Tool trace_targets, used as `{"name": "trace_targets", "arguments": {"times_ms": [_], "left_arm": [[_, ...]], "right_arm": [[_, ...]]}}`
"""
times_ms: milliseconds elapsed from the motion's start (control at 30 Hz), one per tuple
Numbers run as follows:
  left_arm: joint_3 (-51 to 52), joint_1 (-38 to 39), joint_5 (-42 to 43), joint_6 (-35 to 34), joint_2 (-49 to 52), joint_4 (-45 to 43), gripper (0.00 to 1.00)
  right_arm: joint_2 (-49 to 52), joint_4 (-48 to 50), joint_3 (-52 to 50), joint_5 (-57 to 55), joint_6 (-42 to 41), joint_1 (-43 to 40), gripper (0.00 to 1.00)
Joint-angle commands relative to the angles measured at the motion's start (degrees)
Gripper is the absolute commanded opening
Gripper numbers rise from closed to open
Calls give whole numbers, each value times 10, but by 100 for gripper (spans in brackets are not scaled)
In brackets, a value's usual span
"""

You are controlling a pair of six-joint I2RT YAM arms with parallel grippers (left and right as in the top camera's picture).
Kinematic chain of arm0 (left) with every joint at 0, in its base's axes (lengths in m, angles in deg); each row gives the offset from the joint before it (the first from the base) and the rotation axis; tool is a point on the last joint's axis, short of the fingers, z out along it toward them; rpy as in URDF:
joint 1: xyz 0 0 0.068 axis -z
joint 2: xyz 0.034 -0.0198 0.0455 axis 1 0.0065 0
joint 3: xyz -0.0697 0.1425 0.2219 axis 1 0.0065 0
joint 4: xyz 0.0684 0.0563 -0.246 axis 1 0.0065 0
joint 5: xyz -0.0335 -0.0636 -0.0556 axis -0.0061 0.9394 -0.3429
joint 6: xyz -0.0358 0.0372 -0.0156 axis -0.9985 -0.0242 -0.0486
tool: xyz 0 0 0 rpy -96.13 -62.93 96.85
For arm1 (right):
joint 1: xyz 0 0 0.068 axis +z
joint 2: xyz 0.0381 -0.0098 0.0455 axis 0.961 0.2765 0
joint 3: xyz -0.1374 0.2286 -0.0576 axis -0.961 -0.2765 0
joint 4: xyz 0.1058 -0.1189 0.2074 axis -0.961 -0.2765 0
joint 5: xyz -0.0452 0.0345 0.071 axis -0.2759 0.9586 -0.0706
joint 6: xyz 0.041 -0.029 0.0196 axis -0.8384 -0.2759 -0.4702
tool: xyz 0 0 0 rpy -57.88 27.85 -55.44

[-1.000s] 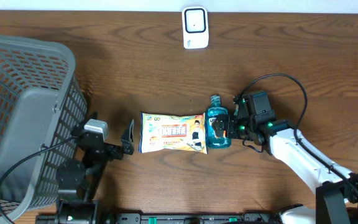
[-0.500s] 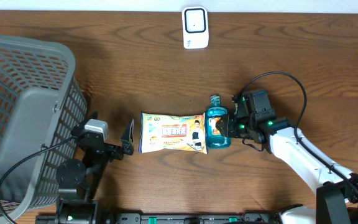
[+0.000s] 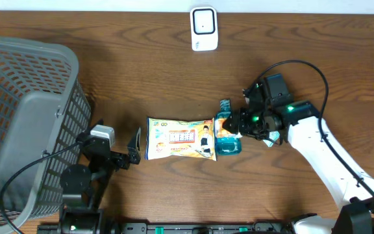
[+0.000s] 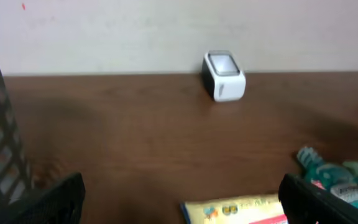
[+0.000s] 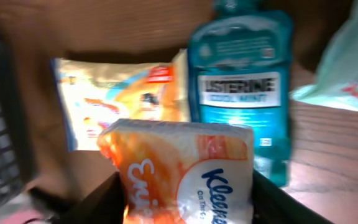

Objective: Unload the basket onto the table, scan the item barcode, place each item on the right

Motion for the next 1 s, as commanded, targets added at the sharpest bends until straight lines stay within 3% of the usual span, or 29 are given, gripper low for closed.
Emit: {"name": "trace_targets", "arguments": {"times_ms": [0, 133, 233, 400, 567, 967], "left_arm": [[-2, -1, 5, 5, -1, 29, 99], [-2, -1, 5, 5, -1, 117, 99], [-2, -1, 5, 5, -1, 178, 99], [-2, -2, 5, 5, -1, 273, 99], [-2, -1, 5, 5, -1, 353, 99], [-2, -1, 5, 5, -1, 402, 99]], "right_arm": [[-9, -18, 11, 97, -31, -10, 55], [-9, -73, 11, 164, -33, -21, 46], [-9, -85, 11, 176, -33, -22, 47], [-9, -61, 11, 108, 6, -21, 73], [-9, -36, 10, -28, 23, -21, 85], [61, 12, 3, -43, 21, -21, 56]]}}
